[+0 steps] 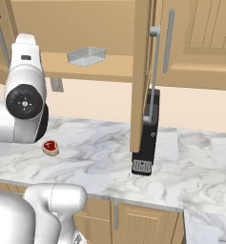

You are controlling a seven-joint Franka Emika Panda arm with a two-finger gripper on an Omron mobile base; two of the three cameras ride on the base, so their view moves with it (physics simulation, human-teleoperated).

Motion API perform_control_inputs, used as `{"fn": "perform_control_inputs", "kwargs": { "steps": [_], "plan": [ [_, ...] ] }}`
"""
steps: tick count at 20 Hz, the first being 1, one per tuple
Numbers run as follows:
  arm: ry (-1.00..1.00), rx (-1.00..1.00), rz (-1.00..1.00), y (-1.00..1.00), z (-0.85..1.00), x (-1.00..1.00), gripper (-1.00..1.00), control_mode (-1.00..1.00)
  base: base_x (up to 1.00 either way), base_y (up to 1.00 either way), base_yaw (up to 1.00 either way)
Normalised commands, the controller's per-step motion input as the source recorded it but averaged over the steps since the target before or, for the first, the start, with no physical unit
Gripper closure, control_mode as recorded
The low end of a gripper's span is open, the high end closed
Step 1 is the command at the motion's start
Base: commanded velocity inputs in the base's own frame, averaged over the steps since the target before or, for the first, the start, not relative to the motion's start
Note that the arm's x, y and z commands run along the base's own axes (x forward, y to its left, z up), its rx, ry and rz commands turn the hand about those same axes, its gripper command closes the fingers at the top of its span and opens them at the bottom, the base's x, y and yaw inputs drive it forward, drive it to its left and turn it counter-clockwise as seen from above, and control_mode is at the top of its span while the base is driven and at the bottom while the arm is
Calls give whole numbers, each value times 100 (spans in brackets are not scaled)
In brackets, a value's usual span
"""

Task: Retrieve the tupperware from the cabinet, then place the raw meat into the tupperware to avoid contamination.

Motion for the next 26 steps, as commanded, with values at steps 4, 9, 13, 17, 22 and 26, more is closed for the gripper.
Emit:
{"fn": "perform_control_inputs", "kwargs": {
  "steps": [4,9,13,17,22,26],
  "plan": [
    [-8,3,9,5,-9,0,-100,-100,0,0,0],
    [-9,1,10,11,-4,0,-100,-100,0,0,0],
    [-8,0,12,8,0,0,-100,-100,0,0,0],
    [-2,0,11,6,0,2,-100,-100,0,0,0],
    [0,0,8,2,0,11,-100,-100,0,0,0],
    [0,0,2,0,0,18,-100,-100,0,0,0]
  ]
}}
